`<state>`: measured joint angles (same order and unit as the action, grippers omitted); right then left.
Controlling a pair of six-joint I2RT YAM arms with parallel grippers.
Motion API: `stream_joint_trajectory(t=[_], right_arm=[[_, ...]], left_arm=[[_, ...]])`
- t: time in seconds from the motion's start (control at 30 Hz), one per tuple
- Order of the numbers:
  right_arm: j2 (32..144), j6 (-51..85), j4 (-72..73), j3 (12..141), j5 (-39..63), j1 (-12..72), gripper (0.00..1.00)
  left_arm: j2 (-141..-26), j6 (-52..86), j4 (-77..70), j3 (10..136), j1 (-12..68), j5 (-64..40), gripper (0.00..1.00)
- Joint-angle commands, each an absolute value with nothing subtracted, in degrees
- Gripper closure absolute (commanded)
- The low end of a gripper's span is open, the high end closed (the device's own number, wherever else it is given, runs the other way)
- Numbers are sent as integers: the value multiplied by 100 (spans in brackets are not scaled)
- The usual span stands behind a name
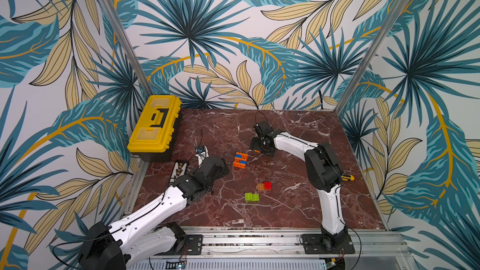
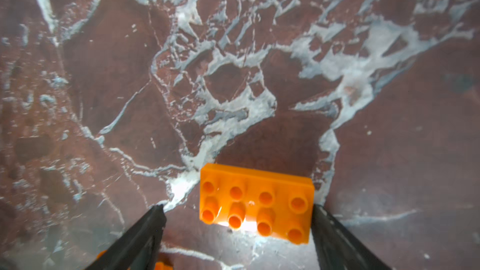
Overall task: Assemble the number 5 with lego
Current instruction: Pick up the lego brick from the center of the board.
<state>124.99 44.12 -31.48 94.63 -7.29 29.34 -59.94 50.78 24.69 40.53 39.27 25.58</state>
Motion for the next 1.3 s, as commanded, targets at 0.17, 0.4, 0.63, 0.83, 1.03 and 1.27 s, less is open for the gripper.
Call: stream_joint_trajectory(t=[0.17, 0.4, 0.63, 0.83, 1.03, 1.27], right_arm=[[13129, 3536, -4631, 10100, -1199, 3067, 16], [13388, 3728, -4857, 10313, -1278, 3051, 11], [13682, 4336, -4835, 10643, -935, 3022, 8], [13882, 4483, -5041, 10895, -1135, 3005, 9], [13907, 4356, -5181, 10960, -1053, 2991, 18], [13826, 4191, -5215, 10895, -1084, 2990, 26]], left_arm=[[-5836, 5129, 2506, 3929, 3878, 2678, 0], [-5793, 5194, 2512, 3900, 3874, 2631, 0], [-5716, 5229, 2596, 3889, 3875, 2569, 0], [-5581, 5307, 2627, 3788, 3875, 2557, 0], [-5493, 5330, 2601, 3709, 3870, 2538, 0], [-5511, 5327, 2575, 3730, 3875, 2498, 0]])
